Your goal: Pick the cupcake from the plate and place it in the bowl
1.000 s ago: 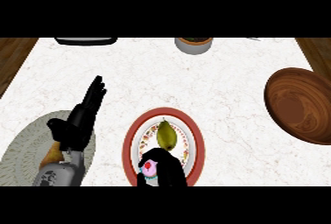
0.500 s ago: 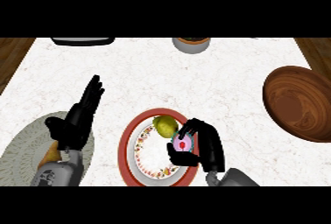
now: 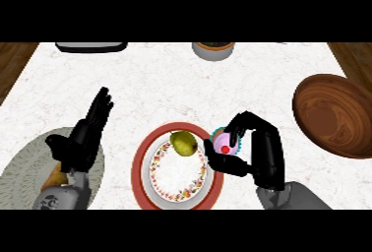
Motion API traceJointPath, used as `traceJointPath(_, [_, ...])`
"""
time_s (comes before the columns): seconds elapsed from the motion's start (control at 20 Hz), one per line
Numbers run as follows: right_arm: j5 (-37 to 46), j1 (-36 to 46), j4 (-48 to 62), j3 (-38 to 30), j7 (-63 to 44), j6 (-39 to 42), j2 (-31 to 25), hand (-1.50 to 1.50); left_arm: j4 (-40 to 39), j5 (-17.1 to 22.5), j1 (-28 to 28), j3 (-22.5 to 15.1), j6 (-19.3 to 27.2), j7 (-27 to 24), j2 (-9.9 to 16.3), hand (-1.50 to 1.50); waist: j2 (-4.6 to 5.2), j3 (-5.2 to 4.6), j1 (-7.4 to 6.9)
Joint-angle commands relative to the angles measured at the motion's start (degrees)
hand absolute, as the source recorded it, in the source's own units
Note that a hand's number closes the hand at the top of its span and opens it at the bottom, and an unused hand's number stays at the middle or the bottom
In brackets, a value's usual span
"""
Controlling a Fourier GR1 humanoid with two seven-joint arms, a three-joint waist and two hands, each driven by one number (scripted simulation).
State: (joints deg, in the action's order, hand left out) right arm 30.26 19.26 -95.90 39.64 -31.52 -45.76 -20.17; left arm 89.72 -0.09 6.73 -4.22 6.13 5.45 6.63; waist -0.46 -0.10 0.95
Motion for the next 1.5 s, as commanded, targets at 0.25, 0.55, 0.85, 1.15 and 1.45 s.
traceJointPath(0.25, [19.87,9.71,-13.10,-9.57,-25.78,18.64,-0.39,1.50,-1.92,0.12,0.53,0.56,-1.15,-1.92,-0.05,0.00,0.15,-0.02,-0.48])
traceJointPath(0.55, [20.86,14.48,-17.27,-15.75,-33.19,30.68,1.12,1.50,-0.47,-3.40,2.37,-1.76,2.63,0.77,-2.92,0.00,0.28,0.07,-0.91])
traceJointPath(0.85, [14.45,17.90,-13.14,-26.91,-29.01,35.23,-2.85,1.50,-0.87,-2.52,0.96,-1.83,0.57,-0.42,-2.92,0.00,0.41,0.09,-0.93])
traceJointPath(1.15, [14.21,18.68,-5.07,-31.48,-26.12,38.96,-6.87,1.50,-5.13,-1.43,3.75,1.22,-0.68,-2.01,-1.49,0.00,0.61,0.06,-0.68])
traceJointPath(1.45, [14.06,14.26,5.02,-35.01,-16.14,39.49,-12.92,1.50,-0.44,-1.07,2.27,0.10,-0.65,0.88,-2.25,0.00,0.57,0.13,-1.17])
